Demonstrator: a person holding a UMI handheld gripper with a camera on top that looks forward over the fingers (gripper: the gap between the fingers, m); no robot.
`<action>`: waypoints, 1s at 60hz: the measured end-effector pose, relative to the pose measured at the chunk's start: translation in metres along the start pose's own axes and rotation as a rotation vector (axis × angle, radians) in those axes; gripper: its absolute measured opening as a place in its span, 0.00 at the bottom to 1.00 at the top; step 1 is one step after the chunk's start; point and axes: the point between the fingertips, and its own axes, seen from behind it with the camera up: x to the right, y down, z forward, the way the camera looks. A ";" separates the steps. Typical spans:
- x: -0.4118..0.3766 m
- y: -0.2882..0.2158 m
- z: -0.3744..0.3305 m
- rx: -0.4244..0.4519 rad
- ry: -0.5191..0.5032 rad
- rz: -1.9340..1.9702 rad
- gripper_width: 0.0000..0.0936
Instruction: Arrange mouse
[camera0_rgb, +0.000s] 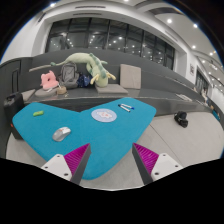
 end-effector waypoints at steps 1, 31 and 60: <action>0.000 0.000 -0.002 -0.002 0.000 -0.003 0.91; -0.166 0.045 0.006 -0.012 -0.245 -0.041 0.91; -0.276 0.062 0.068 0.005 -0.324 -0.035 0.91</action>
